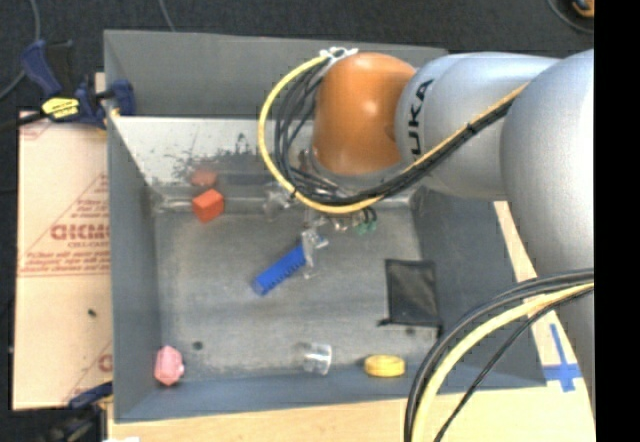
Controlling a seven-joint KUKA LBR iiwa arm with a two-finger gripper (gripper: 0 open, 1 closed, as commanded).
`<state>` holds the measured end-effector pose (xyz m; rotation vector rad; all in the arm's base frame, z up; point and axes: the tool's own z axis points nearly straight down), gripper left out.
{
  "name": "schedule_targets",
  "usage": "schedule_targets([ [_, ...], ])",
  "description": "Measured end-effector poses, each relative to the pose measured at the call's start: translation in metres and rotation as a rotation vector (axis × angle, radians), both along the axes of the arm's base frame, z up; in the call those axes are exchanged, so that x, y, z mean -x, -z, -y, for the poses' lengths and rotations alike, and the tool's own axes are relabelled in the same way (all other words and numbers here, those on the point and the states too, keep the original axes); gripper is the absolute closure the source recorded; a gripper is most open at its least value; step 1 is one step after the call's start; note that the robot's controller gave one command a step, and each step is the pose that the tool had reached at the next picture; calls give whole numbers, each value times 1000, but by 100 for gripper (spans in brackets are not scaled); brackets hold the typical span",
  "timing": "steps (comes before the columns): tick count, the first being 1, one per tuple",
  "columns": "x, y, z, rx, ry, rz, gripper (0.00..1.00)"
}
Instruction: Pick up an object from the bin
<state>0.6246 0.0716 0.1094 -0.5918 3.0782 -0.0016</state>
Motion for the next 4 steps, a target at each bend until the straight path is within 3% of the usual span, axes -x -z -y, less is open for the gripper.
schedule_targets([
  [1,8,39,7,0,-49,3,0],
  [2,1,38,-10,1,-171,7,100],
  [4,2,33,-12,1,-193,2,100],
])
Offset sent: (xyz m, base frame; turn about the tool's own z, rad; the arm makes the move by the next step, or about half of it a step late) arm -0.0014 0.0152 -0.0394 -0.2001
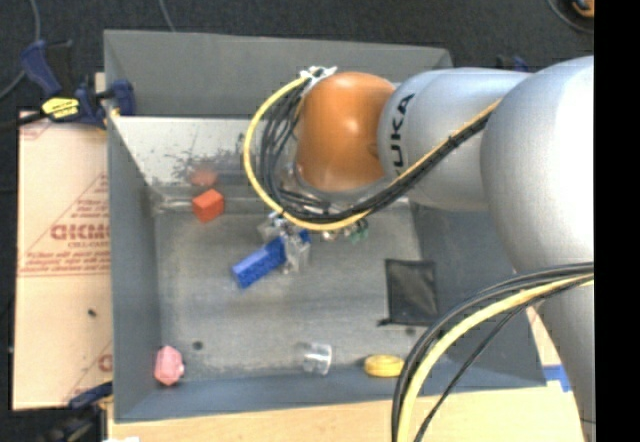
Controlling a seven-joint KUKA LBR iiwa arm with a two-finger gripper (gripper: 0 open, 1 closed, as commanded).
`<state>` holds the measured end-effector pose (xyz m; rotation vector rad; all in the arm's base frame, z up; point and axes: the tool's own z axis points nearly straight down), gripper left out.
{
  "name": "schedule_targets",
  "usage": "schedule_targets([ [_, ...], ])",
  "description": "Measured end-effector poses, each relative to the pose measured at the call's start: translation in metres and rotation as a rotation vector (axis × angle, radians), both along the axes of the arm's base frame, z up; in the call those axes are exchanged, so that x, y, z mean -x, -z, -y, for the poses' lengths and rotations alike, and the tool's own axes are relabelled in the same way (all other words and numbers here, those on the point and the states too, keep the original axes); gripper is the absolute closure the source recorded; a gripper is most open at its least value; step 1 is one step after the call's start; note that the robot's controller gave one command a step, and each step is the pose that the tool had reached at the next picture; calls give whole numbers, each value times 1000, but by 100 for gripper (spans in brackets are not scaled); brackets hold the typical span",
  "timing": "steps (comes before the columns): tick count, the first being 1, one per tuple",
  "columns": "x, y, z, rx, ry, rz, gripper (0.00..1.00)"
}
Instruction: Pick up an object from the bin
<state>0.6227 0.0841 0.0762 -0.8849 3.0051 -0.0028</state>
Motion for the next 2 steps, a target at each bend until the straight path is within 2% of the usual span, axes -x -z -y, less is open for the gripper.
schedule_targets([
  [1,2,-22,1,1,4,-6,100],
  [2,-1,-46,1,0,4,2,100],
])
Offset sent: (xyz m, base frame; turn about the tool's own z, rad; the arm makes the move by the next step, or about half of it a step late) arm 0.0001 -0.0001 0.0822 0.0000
